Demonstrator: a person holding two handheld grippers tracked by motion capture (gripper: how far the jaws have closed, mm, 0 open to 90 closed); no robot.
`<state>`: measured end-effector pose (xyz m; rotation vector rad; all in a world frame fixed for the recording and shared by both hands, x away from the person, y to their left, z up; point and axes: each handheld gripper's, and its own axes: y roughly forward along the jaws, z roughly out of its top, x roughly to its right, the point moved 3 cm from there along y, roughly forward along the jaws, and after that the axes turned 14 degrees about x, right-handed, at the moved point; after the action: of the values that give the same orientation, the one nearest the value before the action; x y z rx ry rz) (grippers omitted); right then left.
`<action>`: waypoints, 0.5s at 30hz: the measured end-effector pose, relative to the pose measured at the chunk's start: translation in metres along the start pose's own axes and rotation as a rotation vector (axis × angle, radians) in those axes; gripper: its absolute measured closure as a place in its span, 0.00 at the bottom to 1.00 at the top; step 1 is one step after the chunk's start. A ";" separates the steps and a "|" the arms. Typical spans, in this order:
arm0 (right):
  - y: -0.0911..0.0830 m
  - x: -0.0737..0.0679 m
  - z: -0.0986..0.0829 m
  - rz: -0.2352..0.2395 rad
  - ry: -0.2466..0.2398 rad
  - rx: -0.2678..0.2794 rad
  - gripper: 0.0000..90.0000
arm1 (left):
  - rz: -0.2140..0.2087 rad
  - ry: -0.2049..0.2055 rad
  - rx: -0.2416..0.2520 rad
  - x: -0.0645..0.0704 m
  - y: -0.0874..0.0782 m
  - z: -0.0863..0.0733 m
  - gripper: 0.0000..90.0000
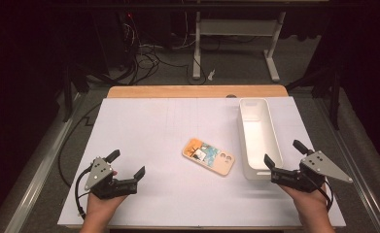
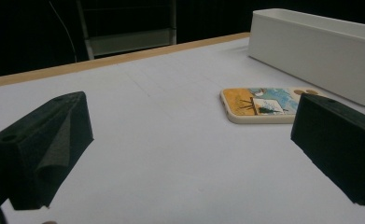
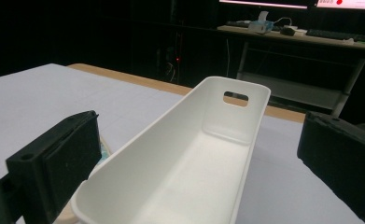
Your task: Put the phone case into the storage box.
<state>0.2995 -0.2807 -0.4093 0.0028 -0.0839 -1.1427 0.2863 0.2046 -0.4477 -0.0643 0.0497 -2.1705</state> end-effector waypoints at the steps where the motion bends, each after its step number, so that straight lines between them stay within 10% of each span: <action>1: -0.001 0.000 -0.001 0.004 -0.001 -0.003 0.00 | -0.003 0.004 -0.006 0.000 0.001 0.000 0.00; 15: -0.014 0.004 -0.004 0.020 0.000 -0.005 0.00 | -0.013 0.005 -0.018 0.002 0.002 -0.002 0.00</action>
<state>0.2890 -0.2900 -0.4134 -0.0023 -0.0815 -1.1234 0.2868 0.2014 -0.4500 -0.0691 0.0717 -2.1834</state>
